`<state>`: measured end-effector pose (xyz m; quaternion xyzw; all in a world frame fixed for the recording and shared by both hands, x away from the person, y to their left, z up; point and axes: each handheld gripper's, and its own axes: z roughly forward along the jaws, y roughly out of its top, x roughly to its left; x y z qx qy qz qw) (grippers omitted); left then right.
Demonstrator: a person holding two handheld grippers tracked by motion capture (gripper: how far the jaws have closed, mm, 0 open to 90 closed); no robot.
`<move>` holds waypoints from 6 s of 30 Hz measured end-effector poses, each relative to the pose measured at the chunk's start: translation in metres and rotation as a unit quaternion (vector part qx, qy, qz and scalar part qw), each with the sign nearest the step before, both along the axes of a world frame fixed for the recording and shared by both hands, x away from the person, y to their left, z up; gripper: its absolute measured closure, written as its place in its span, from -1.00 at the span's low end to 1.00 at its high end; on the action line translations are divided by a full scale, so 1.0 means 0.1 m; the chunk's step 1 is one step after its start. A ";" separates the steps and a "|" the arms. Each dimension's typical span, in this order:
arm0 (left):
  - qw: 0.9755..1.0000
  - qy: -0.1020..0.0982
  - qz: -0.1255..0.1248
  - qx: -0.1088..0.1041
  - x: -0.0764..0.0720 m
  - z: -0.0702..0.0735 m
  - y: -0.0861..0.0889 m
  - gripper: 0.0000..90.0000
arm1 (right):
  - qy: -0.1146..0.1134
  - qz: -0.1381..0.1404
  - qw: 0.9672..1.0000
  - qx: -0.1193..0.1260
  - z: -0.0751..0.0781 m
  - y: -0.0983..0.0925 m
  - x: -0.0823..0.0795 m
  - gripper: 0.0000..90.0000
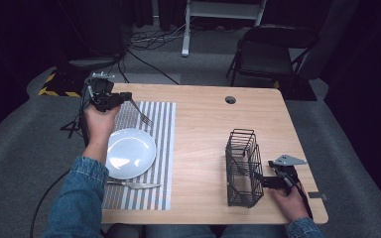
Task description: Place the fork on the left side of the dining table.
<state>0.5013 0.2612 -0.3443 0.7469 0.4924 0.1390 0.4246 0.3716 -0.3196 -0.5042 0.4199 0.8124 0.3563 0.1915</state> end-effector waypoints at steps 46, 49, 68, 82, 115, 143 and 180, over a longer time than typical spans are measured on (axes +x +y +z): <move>0.995 0.072 0.058 0.040 0.20 -0.44 0.25 0.19 | 0.000 -0.002 1.000 -0.001 0.00 0.00 0.00 -0.59; 0.994 0.077 0.066 0.035 0.20 -0.48 0.31 0.19 | 0.000 -0.002 1.000 -0.001 0.00 0.00 0.00 -0.59; 0.988 0.124 0.093 0.020 0.27 -0.79 0.56 0.17 | 0.000 -0.002 1.000 -0.001 0.00 0.00 0.00 -0.59; 0.984 0.138 0.109 0.020 0.44 -0.98 0.61 0.07 | 0.001 -0.003 1.000 -0.001 0.00 0.00 0.00 -0.60; 0.998 0.021 0.055 0.033 -0.52 -0.03 0.12 -0.01 | 0.001 -0.006 1.000 -0.001 0.00 0.01 0.00 -0.60; 0.993 -0.076 -0.065 -0.060 -1.53 0.30 -0.51 -0.01 | 0.002 -0.005 1.000 0.000 0.00 0.01 0.01 -0.60; 0.992 -0.026 -0.126 0.004 -1.63 -0.69 -1.26 -0.02 | 0.000 0.001 1.000 0.000 0.00 0.01 0.00 -0.57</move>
